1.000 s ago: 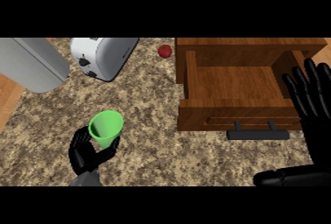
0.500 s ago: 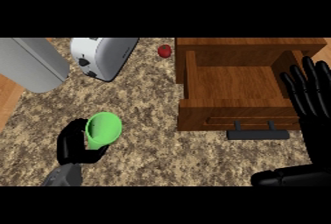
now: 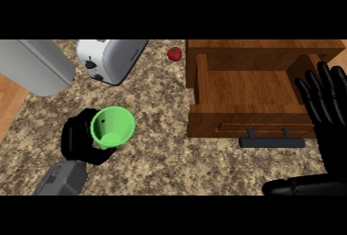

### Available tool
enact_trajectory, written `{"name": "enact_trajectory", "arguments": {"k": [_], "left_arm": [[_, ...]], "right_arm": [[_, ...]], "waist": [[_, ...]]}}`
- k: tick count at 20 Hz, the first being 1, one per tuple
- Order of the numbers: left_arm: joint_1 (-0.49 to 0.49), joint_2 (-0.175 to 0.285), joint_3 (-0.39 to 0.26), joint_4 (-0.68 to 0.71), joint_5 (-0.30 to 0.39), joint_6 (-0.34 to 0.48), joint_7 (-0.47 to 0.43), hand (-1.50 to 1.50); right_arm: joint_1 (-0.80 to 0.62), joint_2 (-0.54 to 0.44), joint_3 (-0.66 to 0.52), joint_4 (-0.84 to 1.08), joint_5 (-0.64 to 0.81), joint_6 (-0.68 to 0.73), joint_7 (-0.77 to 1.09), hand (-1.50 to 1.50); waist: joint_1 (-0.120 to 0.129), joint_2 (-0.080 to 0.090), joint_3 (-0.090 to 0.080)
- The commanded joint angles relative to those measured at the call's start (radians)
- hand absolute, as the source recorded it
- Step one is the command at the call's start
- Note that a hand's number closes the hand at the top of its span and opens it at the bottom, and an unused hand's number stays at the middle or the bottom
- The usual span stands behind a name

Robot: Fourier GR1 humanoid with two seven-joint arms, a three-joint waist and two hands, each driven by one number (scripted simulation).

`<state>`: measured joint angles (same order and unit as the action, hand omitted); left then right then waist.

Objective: Pick up the cup, place it into the drawer and close the drawer

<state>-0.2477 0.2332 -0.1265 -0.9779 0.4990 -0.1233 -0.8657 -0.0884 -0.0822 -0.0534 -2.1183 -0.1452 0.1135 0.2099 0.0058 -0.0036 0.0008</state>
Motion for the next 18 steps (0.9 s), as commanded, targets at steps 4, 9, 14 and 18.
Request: {"name": "enact_trajectory", "arguments": {"k": [4,9,14,18], "left_arm": [[-0.061,-0.017,-0.042,-0.299,0.012,0.104,0.287,1.5],[-0.146,-0.035,-0.024,-0.436,0.007,0.203,0.438,1.5],[-0.229,-0.103,-0.056,-0.444,-0.079,0.275,0.5,1.5],[-0.392,-0.105,0.002,-0.345,-0.108,0.311,0.531,1.5]], "right_arm": [[0.001,-0.02,-0.04,0.066,-0.028,0.039,-0.064,-1.5],[0.027,-0.021,-0.038,-0.04,-0.057,0.024,0.017,-1.5],[-0.018,0.003,0.001,0.071,0.017,0.02,-0.066,-1.5],[0.067,-0.013,-0.033,0.047,-0.025,0.067,-0.111,-1.5]], "waist": [[-0.001,0.001,0.001],[-0.008,0.001,0.0],[-0.006,0.003,0.0],[-0.015,0.004,0.0]]}}
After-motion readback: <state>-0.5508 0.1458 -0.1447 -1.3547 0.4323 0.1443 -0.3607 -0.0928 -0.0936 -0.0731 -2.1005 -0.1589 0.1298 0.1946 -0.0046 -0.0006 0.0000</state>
